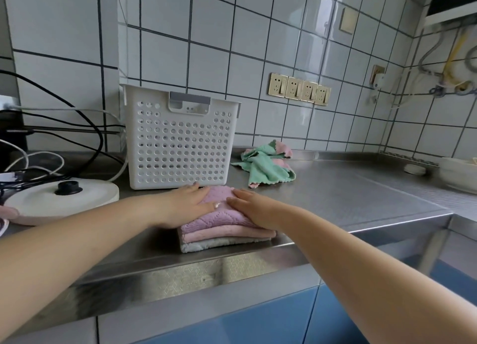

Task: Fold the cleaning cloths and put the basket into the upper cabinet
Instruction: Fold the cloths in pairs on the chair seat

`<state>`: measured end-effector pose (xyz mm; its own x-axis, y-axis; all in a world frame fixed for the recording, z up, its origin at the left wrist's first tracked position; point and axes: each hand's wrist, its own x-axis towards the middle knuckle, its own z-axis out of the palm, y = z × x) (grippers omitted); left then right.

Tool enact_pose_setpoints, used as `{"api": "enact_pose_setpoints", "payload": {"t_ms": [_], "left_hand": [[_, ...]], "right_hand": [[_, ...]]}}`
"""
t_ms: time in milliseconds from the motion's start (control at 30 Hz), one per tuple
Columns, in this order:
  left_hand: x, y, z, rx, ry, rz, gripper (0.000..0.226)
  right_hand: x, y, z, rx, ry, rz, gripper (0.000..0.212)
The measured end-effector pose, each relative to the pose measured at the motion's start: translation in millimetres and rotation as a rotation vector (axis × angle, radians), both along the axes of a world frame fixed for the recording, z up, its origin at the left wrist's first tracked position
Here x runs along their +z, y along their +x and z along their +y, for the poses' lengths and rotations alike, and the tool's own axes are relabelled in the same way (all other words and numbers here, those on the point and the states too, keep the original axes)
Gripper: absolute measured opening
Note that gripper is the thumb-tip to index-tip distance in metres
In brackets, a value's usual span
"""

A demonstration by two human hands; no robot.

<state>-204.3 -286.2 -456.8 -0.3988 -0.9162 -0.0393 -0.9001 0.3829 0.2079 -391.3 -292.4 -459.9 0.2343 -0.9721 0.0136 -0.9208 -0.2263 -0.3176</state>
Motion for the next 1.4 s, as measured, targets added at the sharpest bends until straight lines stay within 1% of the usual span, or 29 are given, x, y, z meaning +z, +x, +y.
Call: {"api": "enact_pose_setpoints", "payload": {"t_ms": [100,167,200,267,333,367,433,533,633,733,800,967,1033,1100,1167,1233,1300,1367,1400], "left_hand": [[3.0,0.2,1.4,-0.011,-0.012,0.005,0.07],[10.8,1.3,1.9,-0.016,-0.013,0.039,0.072],[17.2,0.8,3.4,-0.02,-0.044,0.061,0.069],[31.9,-9.5,13.0,-0.03,-0.184,0.102,0.054],[42.8,-31.0,25.4,-0.081,-0.296,0.217,0.045],[46.2,-46.0,33.5,-0.13,-0.297,0.275,0.042],[47.0,-78.5,49.5,-0.252,-0.24,0.339,0.038],[31.9,-139.7,73.8,-0.415,-0.086,0.422,0.034],[-5.2,-202.0,93.7,-0.534,0.153,0.538,0.026],[-57.4,-264.4,119.7,-0.627,0.33,0.495,0.021],[-91.7,-305.6,143.0,-0.696,0.436,0.414,0.023],[-169.2,-373.6,193.6,-0.795,0.562,0.294,0.029],[-202.8,-389.6,210.6,-0.83,0.568,0.233,0.03],[-239.0,-402.7,226.1,-0.873,0.528,0.152,0.032],[-271.6,-410.8,231.1,-0.934,0.404,0.064,0.034],[-296.7,-412.9,231.1,-0.995,0.227,-0.025,0.037],[-316.9,-411.7,231.4,-1.036,0.063,-0.015,0.037],[-333.0,-412.1,236.7,-1.039,-0.014,-0.03,0.036],[-338.8,-414.1,240.6,-1.031,-0.009,-0.045,0.035]], "right_hand": [[-0.4,1.7,1.6,-0.024,-0.002,-0.003,0.061],[-0.5,3.2,11.9,-0.062,-0.124,-0.017,0.056],[0.0,2.4,18.0,-0.082,-0.232,-0.081,0.051],[1.8,-7.8,33.4,-0.119,-0.436,-0.302,0.04],[2.7,-28.5,53.6,-0.139,-0.554,-0.467,0.031],[2.1,-43.2,66.0,-0.153,-0.583,-0.507,0.026],[-2.9,-77.5,93.6,-0.197,-0.597,-0.519,0.02],[-25.7,-141.7,147.1,-0.318,-0.589,-0.466,0.017],[-59.0,-199.9,204.8,-0.466,-0.533,-0.363,0.018],[-95.2,-246.6,270.4,-0.618,-0.419,-0.299,0.018],[-118.6,-275.5,313.4,-0.755,-0.353,-0.296,0.019],[-175.8,-315.9,387.8,-1.031,-0.243,-0.228,0.02],[-206.5,-317.8,405.4,-1.073,-0.164,-0.17,0.021],[-242.9,-314.9,419.4,-1.101,-0.049,-0.124,0.023],[-277.6,-309.4,426.0,-1.11,0.087,-0.116,0.025],[-303.7,-304.8,427.6,-1.111,0.177,-0.074,0.022],[-321.1,-303.3,426.4,-1.107,0.165,-0.051,0.018],[-330.7,-301.5,424.7,-1.121,0.134,-0.058,0.017],[-334.3,-301.1,423.8,-1.132,0.103,-0.039,0.016]]}}
